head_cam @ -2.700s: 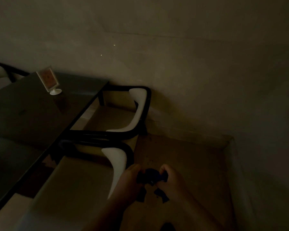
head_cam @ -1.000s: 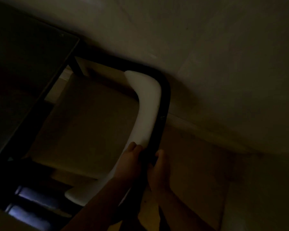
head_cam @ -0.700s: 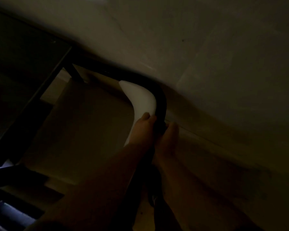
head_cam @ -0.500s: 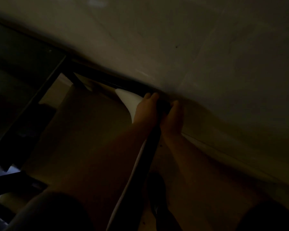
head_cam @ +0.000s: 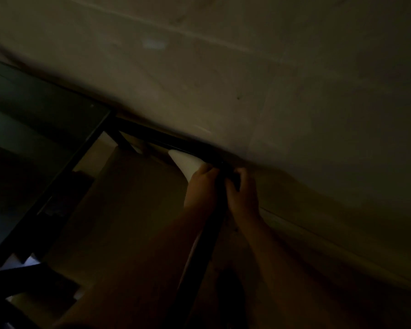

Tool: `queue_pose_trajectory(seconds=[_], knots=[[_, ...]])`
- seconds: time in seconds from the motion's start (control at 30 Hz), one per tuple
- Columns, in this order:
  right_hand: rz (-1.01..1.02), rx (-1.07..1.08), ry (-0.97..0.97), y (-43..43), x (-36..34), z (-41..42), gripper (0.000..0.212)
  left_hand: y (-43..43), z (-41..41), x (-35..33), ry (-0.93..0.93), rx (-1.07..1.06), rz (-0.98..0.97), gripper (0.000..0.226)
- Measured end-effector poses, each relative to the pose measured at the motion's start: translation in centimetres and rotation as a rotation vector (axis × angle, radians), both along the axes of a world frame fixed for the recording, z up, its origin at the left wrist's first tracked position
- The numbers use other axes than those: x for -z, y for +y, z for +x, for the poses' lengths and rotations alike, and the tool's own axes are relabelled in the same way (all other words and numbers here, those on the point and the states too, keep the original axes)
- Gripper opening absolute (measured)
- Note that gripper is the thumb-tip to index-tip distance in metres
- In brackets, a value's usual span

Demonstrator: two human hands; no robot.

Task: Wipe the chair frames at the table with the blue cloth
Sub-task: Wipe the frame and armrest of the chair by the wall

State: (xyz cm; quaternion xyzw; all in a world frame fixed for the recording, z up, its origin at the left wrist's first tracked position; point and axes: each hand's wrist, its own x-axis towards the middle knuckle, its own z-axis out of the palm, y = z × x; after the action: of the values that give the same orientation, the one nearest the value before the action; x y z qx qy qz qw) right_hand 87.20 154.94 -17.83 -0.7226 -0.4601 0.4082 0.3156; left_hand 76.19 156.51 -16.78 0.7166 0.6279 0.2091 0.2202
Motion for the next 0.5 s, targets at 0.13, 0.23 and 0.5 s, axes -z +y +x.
queue_pose_trajectory(seconds=[0.13,0.23,0.5], knots=[[-0.033,-0.097,-0.036,-5.9,0.3,-1.2,0.033,-4.7,-2.4,-0.8,0.024,0.102,-0.069,0.019],[-0.085,-0.116,0.044,-10.7,-0.6,-2.9,0.028,-9.8,-4.3,-1.5,-0.011,0.115,-0.138,0.023],[-0.437,-0.139,0.157,-24.8,-2.5,-8.5,0.049,-24.9,-10.5,-3.0,-0.072,0.109,-0.278,0.029]])
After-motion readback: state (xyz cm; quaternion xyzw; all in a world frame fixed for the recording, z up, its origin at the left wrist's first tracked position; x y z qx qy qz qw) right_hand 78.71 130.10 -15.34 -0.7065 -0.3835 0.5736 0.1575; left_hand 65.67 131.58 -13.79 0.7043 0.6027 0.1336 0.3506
